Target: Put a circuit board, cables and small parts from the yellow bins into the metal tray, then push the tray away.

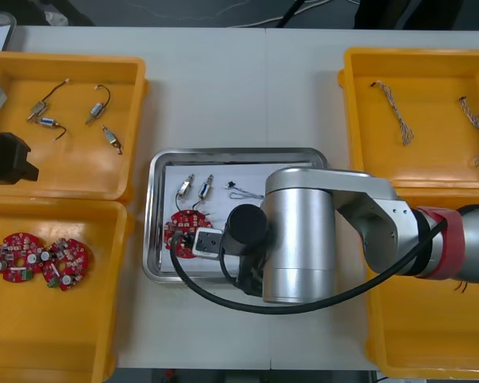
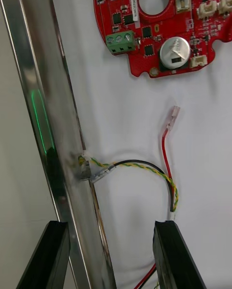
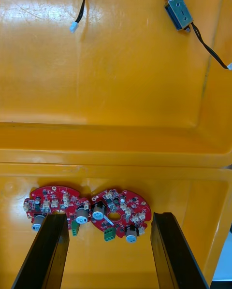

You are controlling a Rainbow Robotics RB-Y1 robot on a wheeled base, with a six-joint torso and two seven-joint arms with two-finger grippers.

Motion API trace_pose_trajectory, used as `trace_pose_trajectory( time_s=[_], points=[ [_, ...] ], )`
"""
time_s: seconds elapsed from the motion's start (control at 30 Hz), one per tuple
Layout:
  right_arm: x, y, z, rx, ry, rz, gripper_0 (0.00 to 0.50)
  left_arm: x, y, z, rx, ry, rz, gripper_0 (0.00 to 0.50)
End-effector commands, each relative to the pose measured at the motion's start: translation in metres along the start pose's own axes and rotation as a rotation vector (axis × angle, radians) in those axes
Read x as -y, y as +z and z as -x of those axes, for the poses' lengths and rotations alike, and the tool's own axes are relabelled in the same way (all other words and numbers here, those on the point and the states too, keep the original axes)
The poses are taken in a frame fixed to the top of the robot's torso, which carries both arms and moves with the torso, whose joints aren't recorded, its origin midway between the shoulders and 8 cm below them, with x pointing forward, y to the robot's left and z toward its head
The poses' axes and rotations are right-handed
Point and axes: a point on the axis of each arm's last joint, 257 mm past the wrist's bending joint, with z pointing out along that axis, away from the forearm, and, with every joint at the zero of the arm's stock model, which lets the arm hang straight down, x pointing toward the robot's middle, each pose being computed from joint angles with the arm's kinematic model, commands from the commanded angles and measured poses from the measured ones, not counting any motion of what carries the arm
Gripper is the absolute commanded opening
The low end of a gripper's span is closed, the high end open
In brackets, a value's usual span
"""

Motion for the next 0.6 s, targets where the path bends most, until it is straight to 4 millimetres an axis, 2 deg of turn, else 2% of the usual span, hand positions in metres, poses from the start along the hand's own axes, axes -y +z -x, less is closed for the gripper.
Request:
trace_pose_trajectory(
  time_s=[0.03,0.23,0.6],
  points=[
    [-0.007,0.002,0.024,0.021,-0.103,-0.022,0.500,-0.017,-0.015,0.007,0.035,0.086,0.049,0.500],
    [-0.016,0.007,0.028,0.009,-0.144,-0.018,0.500,-0.017,-0.015,0.007,0.035,0.086,0.049,0.500],
    [-0.025,0.016,0.020,-0.009,-0.189,-0.025,0.500,-0.017,-0.015,0.007,0.035,0.086,0.049,0.500]
  ],
)
